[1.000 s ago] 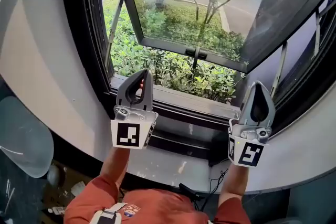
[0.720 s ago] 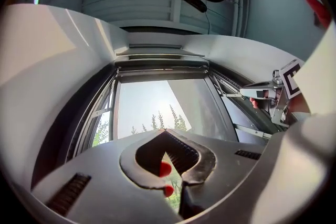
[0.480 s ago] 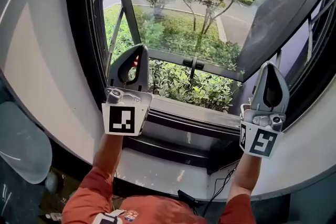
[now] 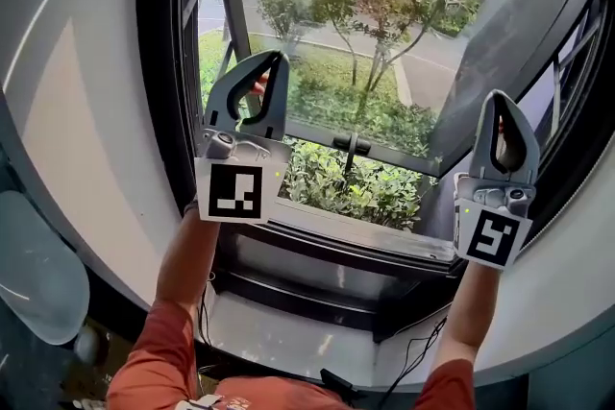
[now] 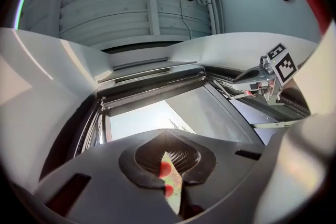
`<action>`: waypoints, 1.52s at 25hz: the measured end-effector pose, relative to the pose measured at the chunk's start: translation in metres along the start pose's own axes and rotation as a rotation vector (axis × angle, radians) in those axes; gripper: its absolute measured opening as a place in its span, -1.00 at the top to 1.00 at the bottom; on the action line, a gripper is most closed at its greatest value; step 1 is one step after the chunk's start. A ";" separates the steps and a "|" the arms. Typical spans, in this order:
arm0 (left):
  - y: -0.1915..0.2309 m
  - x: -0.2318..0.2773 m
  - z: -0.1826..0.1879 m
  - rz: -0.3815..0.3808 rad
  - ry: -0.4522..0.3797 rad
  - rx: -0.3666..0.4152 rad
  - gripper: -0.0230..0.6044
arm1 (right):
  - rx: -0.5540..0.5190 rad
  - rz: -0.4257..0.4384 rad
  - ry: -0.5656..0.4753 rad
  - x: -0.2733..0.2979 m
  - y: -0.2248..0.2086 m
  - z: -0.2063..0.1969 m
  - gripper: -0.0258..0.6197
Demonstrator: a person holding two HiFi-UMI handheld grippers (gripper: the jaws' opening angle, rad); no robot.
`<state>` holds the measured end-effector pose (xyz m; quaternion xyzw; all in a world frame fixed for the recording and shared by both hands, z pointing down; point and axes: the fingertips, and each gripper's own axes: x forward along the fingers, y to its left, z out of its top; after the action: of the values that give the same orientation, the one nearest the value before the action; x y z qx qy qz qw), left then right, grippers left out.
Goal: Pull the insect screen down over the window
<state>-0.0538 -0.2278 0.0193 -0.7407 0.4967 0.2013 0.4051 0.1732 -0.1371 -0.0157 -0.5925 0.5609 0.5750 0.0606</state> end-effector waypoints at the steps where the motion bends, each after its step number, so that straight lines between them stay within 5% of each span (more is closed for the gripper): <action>1: 0.001 0.006 0.004 -0.001 -0.006 0.012 0.91 | -0.017 0.000 -0.005 0.006 -0.003 0.002 0.89; 26: 0.044 0.136 0.084 -0.005 -0.131 0.400 0.91 | -0.417 -0.048 0.043 0.131 -0.110 0.044 0.89; 38: 0.070 0.202 0.134 0.012 -0.043 0.663 0.91 | -0.636 -0.014 0.172 0.184 -0.143 0.050 0.89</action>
<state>-0.0173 -0.2489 -0.2290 -0.5613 0.5308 0.0467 0.6333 0.1944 -0.1589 -0.2527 -0.6319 0.3522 0.6689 -0.1710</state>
